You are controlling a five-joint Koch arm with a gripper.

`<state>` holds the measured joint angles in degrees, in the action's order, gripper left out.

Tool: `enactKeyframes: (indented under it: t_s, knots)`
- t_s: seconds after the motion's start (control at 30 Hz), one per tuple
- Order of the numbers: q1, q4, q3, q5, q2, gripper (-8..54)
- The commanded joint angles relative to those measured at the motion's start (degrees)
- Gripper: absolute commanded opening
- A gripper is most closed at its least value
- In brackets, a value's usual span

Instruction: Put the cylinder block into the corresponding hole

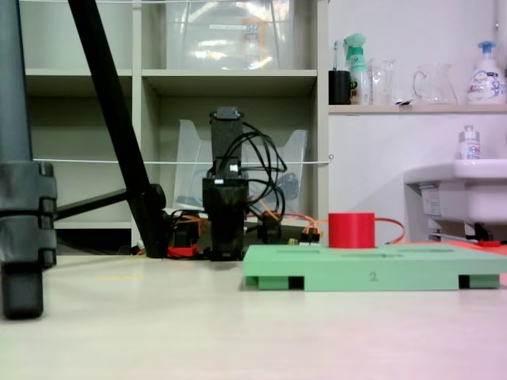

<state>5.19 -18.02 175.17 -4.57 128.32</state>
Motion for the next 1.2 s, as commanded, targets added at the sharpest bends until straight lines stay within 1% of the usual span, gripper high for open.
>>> enactKeyframes:
  t_s: [0.0,0.13,0.17,0.2,0.27,0.37,1.17]
  knots:
    - [0.3,-3.8,4.4,-1.8,2.4,33.8]
    - [-0.3,11.2,4.3,-1.6,3.0,37.3]
    - [-0.3,15.2,4.3,-1.6,3.0,37.3]
    - [-0.3,16.7,4.4,-1.4,3.5,35.1]
    - [-0.3,16.8,4.4,-1.1,3.7,33.0]
    - [-0.2,16.5,4.4,-1.2,3.5,33.9]
    - [-0.2,16.5,4.4,-1.2,3.6,33.9]
